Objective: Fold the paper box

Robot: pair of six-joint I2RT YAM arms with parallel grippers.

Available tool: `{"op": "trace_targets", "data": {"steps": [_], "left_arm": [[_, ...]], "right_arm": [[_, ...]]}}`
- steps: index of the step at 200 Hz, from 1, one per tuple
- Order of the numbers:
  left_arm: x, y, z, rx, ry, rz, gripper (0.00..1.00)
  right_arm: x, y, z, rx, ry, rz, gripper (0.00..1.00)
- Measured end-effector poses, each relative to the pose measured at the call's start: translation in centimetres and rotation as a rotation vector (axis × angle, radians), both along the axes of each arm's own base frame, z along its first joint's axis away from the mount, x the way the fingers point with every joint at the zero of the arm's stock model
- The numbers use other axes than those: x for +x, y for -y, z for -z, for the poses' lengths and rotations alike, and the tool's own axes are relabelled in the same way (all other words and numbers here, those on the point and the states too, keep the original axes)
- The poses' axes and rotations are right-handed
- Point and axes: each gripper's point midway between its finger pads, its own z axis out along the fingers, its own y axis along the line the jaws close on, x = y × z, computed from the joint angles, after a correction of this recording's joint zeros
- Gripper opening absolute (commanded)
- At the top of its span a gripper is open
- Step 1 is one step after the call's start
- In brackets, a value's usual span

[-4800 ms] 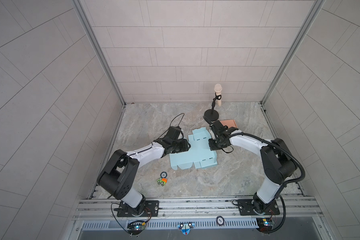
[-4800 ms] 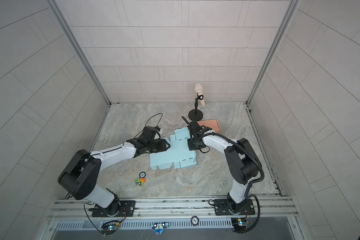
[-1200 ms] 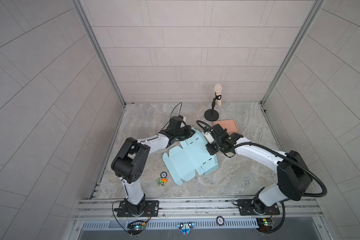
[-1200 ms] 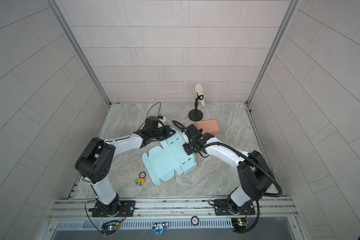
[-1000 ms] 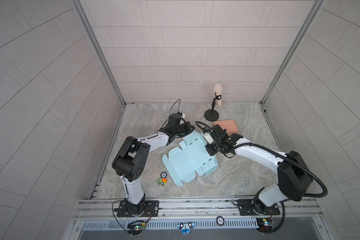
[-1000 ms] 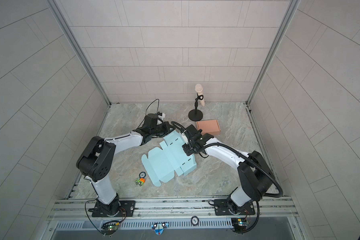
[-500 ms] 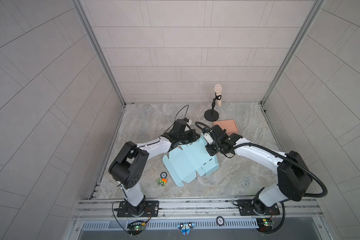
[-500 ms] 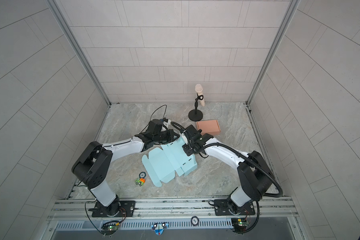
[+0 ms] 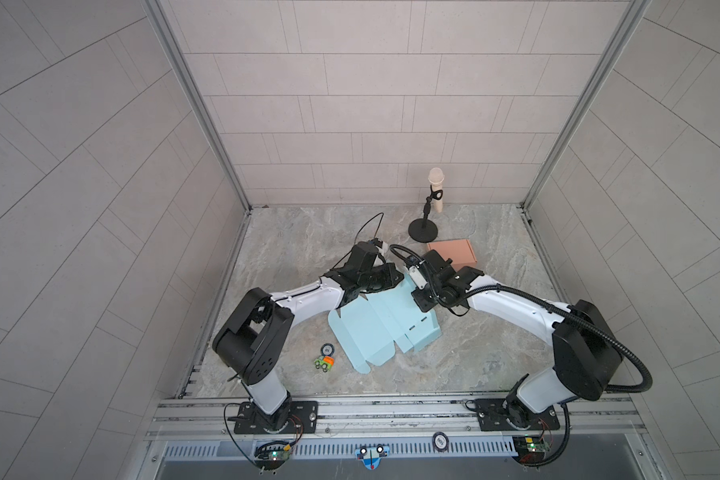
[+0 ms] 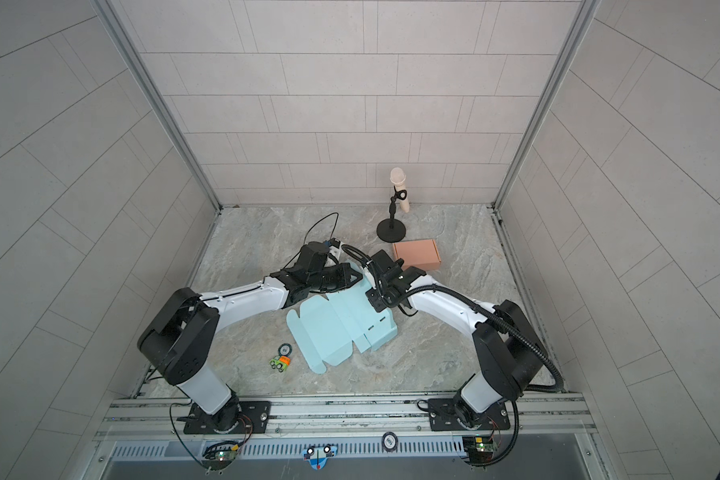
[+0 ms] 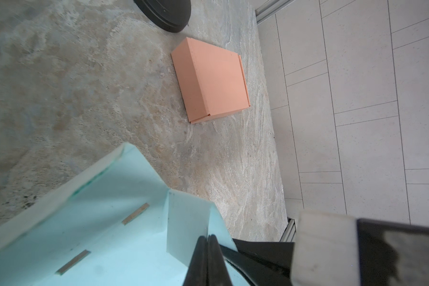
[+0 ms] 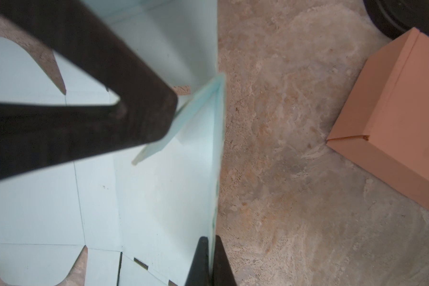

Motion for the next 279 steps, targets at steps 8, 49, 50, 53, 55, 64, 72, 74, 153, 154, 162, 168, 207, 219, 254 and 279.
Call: {"op": "trace_targets", "data": {"steps": [8, 49, 50, 53, 55, 64, 72, 74, 153, 154, 162, 168, 207, 219, 254, 279], "left_arm": [[0.1, -0.6, 0.2, -0.001, -0.002, -0.007, 0.05], [1.2, -7.5, 1.5, 0.029, -0.007, -0.133, 0.06], [1.3, -7.6, 1.5, 0.030, -0.007, -0.136, 0.06], [1.4, -8.2, 1.6, 0.033, -0.006, -0.148, 0.06], [1.5, -8.5, 1.6, 0.034, -0.006, -0.154, 0.06], [1.9, -10.1, 1.9, 0.044, -0.004, -0.194, 0.06], [2.2, -11.1, 2.2, 0.054, -0.006, -0.219, 0.06], [2.3, -11.4, 2.3, 0.057, -0.006, -0.224, 0.06], [2.8, -12.5, 7.5, 0.190, -0.062, -0.230, 0.08], [2.8, -12.4, 7.5, 0.191, -0.063, -0.228, 0.08], [2.6, -12.0, 7.7, 0.194, -0.065, -0.213, 0.08], [2.5, -11.6, 7.6, 0.193, -0.062, -0.201, 0.08], [1.9, -10.3, 7.0, 0.175, -0.050, -0.164, 0.08], [1.6, -10.0, 6.8, 0.169, -0.049, -0.155, 0.08], [0.4, -9.4, 6.1, 0.160, -0.045, -0.131, 0.08], [-0.9, -8.5, 6.0, 0.158, -0.053, -0.103, 0.08]], "right_arm": [[0.0, 0.0, 0.0, -0.005, 0.003, -0.003, 0.00], [0.2, 0.3, -0.1, -0.037, 0.025, -0.019, 0.00], [0.2, 0.3, -0.1, -0.038, 0.025, -0.019, 0.00], [0.2, 0.3, -0.1, -0.040, 0.027, -0.019, 0.00], [0.2, 0.3, -0.1, -0.041, 0.028, -0.019, 0.00], [0.3, 0.4, -0.1, -0.046, 0.030, -0.021, 0.00], [0.3, 0.4, -0.1, -0.048, 0.033, -0.023, 0.00], [0.3, 0.4, -0.1, -0.049, 0.034, -0.023, 0.00], [0.6, 0.6, -0.5, -0.086, 0.059, -0.051, 0.00], [0.6, 0.6, -0.5, -0.087, 0.060, -0.051, 0.00], [0.8, 0.5, -0.7, -0.087, 0.066, -0.052, 0.00], [0.9, 0.5, -0.8, -0.087, 0.070, -0.053, 0.00], [1.2, 0.4, -0.8, -0.102, 0.073, -0.057, 0.00], [1.3, 0.4, -0.5, -0.107, 0.068, -0.056, 0.00], [1.6, 0.2, -0.6, -0.103, 0.073, -0.056, 0.00], [1.7, 0.2, -0.7, -0.102, 0.076, -0.056, 0.00]]}}
